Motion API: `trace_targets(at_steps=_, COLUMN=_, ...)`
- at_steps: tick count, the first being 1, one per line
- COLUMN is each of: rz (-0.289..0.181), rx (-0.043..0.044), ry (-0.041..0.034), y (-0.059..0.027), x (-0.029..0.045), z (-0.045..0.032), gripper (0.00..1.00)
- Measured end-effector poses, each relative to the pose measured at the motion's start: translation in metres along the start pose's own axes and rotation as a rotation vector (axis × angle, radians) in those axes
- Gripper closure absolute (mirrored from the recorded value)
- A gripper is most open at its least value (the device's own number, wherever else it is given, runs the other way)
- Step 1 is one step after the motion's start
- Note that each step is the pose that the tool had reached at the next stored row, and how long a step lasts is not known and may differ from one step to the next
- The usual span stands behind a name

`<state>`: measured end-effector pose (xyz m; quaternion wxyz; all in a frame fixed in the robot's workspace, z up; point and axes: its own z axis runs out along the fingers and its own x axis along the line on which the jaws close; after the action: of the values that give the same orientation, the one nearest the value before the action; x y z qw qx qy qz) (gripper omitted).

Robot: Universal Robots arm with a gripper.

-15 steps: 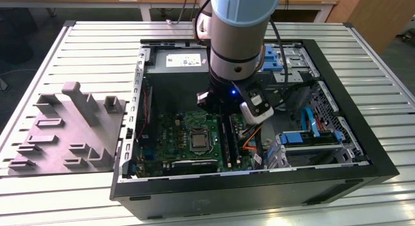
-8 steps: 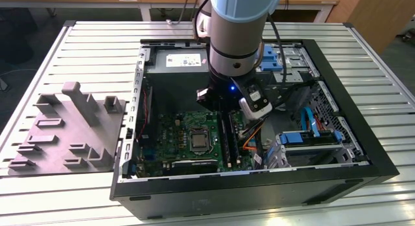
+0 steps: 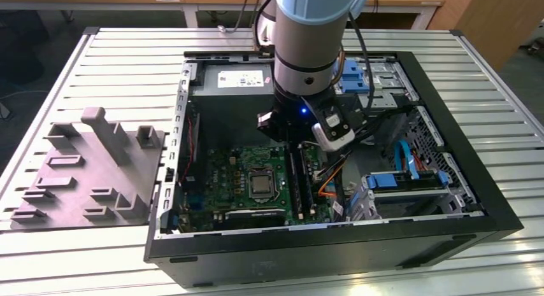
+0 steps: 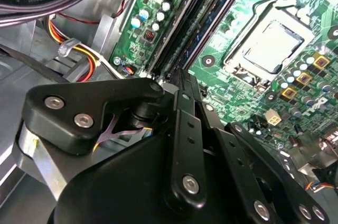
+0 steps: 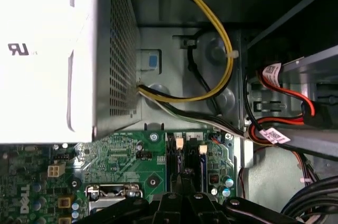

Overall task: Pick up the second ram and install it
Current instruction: 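Press down the second ram until it locks into place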

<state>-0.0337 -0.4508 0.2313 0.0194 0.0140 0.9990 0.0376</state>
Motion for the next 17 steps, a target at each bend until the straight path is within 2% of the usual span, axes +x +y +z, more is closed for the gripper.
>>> trace_targets(at_steps=17, rz=0.0, rx=0.0002, ry=0.0001, y=0.0043, x=0.0004, z=0.0053, gripper=0.9)
